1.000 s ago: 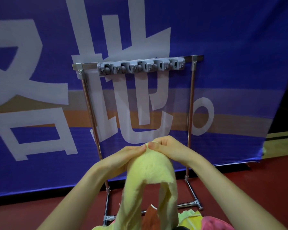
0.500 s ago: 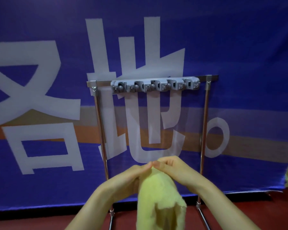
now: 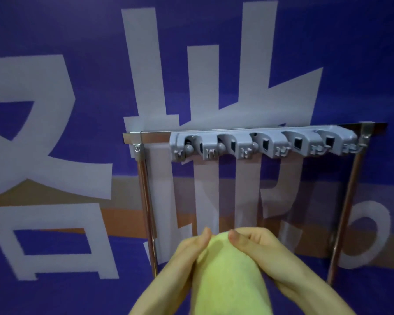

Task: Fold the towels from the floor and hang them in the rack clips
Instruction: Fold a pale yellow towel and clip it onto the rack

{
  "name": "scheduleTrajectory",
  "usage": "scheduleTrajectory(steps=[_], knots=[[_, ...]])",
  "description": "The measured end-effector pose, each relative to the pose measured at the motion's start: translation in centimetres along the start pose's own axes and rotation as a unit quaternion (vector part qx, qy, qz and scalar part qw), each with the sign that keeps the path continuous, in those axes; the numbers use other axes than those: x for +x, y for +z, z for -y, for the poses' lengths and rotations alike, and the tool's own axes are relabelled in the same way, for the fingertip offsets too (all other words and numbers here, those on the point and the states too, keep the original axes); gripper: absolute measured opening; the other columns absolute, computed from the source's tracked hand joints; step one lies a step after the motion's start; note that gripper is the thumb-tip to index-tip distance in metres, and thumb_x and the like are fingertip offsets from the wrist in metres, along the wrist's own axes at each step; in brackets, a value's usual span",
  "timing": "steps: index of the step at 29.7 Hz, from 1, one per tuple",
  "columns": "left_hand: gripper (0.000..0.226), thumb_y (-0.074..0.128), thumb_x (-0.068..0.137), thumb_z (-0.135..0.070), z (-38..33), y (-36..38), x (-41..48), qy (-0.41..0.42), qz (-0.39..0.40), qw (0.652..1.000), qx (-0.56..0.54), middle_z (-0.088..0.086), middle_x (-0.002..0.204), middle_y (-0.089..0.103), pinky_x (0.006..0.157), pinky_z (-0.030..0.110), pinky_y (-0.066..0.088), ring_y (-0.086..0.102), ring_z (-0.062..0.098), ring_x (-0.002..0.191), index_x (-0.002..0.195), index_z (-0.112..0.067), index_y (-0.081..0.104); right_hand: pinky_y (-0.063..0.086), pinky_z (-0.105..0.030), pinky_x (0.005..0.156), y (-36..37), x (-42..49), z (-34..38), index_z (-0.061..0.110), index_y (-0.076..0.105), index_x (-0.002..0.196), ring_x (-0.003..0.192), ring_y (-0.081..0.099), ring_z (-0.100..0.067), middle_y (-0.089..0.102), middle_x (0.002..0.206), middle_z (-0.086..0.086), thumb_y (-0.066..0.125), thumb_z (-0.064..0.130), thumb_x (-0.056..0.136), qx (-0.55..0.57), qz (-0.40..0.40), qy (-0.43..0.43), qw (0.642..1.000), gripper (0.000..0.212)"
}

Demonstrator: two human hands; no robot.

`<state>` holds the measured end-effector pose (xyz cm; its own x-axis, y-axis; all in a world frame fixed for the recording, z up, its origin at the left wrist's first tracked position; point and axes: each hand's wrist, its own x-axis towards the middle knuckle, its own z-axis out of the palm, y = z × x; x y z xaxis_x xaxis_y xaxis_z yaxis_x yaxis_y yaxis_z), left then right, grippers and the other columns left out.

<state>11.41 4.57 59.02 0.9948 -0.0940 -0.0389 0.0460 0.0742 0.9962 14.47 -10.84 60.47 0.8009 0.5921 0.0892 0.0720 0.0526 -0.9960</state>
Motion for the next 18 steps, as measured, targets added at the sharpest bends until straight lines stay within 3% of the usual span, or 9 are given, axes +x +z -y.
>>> scheduleTrajectory(steps=[2,4,6,10,12,15,17,18], knots=[[0.05,0.049,0.064,-0.05,-1.9,-1.2,1.8,0.015,-0.006,0.999,-0.052,0.009,0.076,0.073,0.058,0.02,0.05,0.068,0.016,0.07,0.079,-0.008,0.072,0.047,-0.011,0.054,0.1,2.7,1.8,-0.001,0.068,0.092,0.061,0.063,-0.002,0.072,0.066,0.002,0.059,0.038,0.072,0.022,-0.008,0.004,1.0,0.044],[0.055,0.06,0.067,-0.057,-5.0,-2.5,4.2,0.024,-0.051,0.996,-0.075,0.019,0.083,0.066,0.058,0.026,0.047,0.062,0.023,0.071,0.078,-0.004,0.069,0.051,-0.015,0.063,0.1,6.2,4.5,0.001,0.07,0.09,0.074,0.067,-0.007,0.075,0.08,-0.002,0.055,0.036,0.069,0.037,-0.021,0.012,0.999,0.043],[0.061,0.05,0.059,-0.06,-7.9,-2.7,4.9,0.04,-0.094,0.991,-0.092,0.024,0.08,0.059,0.06,0.03,0.042,0.055,0.025,0.069,0.073,-0.003,0.065,0.052,-0.017,0.066,1.1,8.3,6.1,0.004,0.071,0.085,0.077,0.068,-0.009,0.075,0.082,-0.004,0.054,0.034,0.07,0.06,-0.045,0.012,0.997,0.037],[0.069,0.037,0.063,-0.059,-13.2,-5.3,8.3,0.044,-0.156,0.984,-0.08,0.025,0.078,0.066,0.068,0.034,0.051,0.062,0.03,0.073,0.079,0.002,0.064,0.049,-0.042,0.086,2.2,14.1,9.5,-0.001,0.066,0.092,0.087,0.061,-0.025,0.067,0.101,-0.025,0.058,0.042,0.074,0.061,-0.117,0.034,0.991,0.047],[0.069,0.034,0.066,-0.06,-14.6,-6.2,9.4,0.055,-0.175,0.981,-0.059,0.023,0.078,0.07,0.074,0.038,0.053,0.067,0.031,0.077,0.077,-0.002,0.068,0.049,-0.039,0.082,2.6,15.9,10.5,0.006,0.065,0.085,0.082,0.06,-0.022,0.067,0.091,-0.02,0.058,0.037,0.081,0.058,-0.144,0.033,0.987,0.033],[0.082,0.03,0.071,-0.069,-15.8,-7.9,12.1,0.036,-0.202,0.978,-0.025,0.035,0.09,0.065,0.089,0.051,0.049,0.062,0.045,0.09,0.081,0.002,0.068,0.046,-0.023,0.066,2.4,19.2,11.8,0.007,0.062,0.082,0.07,0.055,-0.012,0.06,0.074,-0.005,0.055,0.035,0.085,0.018,-0.164,0.048,0.985,0.029],[0.09,0.026,0.076,-0.074,-14.9,-8.6,13.2,0.025,-0.223,0.975,0.003,0.038,0.085,0.061,0.086,0.053,0.049,0.061,0.047,0.084,0.082,0.008,0.063,0.042,-0.017,0.057,2.6,20.1,11.4,0.004,0.059,0.082,0.066,0.051,-0.011,0.056,0.07,-0.003,0.057,0.03,0.086,-0.005,-0.18,0.039,0.983,0.027],[0.09,0.024,0.074,-0.076,-14.2,-8.8,13.4,0.017,-0.232,0.972,0.015,0.031,0.074,0.062,0.079,0.048,0.049,0.063,0.04,0.074,0.075,0.006,0.062,0.04,-0.018,0.056,2.6,20.3,10.8,0.007,0.057,0.077,0.064,0.049,-0.011,0.054,0.067,-0.002,0.058,0.027,0.085,-0.021,-0.192,0.031,0.981,0.022]])
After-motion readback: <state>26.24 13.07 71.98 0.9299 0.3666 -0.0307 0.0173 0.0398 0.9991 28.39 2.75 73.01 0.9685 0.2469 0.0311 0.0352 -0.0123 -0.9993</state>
